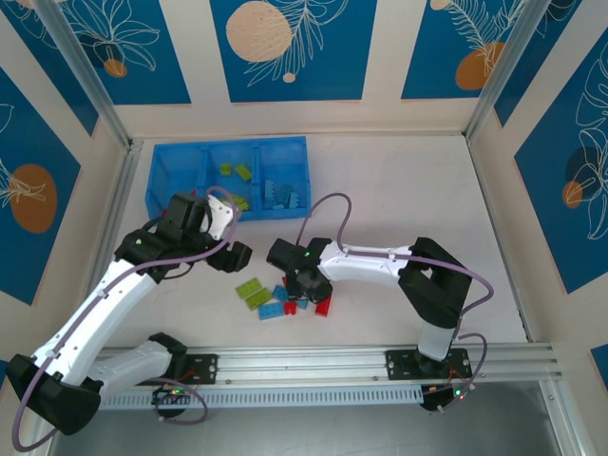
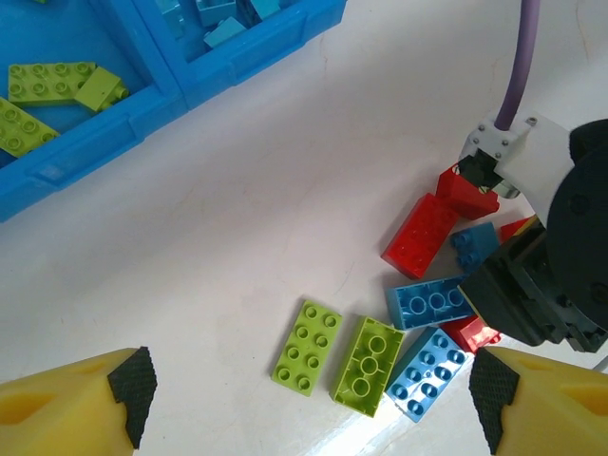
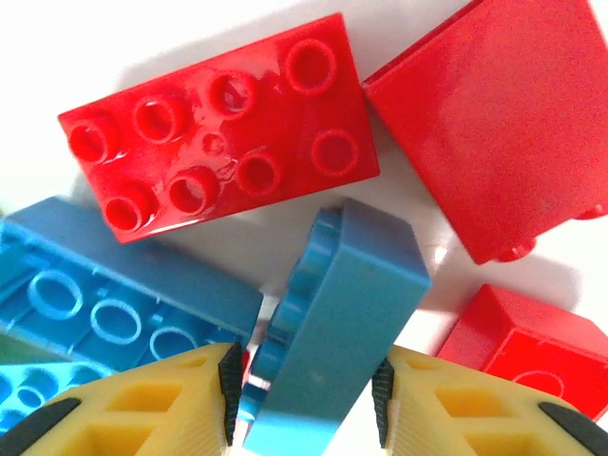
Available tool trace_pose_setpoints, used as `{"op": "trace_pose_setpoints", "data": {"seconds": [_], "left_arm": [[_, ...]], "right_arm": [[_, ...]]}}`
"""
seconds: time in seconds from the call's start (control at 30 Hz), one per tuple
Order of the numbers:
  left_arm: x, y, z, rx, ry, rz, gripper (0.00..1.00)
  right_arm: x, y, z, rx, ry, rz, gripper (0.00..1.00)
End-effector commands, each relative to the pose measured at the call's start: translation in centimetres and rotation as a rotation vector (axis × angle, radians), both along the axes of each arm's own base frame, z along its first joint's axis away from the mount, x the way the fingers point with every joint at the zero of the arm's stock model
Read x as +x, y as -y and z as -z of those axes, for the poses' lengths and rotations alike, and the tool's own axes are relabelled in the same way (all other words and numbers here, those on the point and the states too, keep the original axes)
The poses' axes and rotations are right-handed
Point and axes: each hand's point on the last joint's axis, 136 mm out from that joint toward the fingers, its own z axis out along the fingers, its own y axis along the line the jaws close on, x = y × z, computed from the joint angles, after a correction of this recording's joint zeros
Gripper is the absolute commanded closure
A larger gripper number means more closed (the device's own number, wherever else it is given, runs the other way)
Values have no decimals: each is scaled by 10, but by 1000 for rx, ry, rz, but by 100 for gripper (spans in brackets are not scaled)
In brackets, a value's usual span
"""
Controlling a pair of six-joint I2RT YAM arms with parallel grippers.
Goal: Sort the legos into containers by color
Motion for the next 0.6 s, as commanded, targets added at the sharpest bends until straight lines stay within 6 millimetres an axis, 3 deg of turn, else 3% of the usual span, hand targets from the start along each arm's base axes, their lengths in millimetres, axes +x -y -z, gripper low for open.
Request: {"op": "trace_pose_setpoints", "data": {"seconds": [0.0,0.07,0.17,0.33,0.57], "left_arm": [[1,-3,1,16,22,0,13],[0,-3,1,16,24,-1,13],[0,-4,3,18,20,-3,12],[-1,-4,1,14,28,-3,12],[-1,-7,0,14,44,-11,11]], "right_arm": [[-1,8,11,-28,-28,32,55],[-2,10,13,-37,-37,35,48],[-2,12,16,-47,-39,33,48],[1,12,12,-38,-19,35,63],[10,3,-27,92,89,3,76]]}}
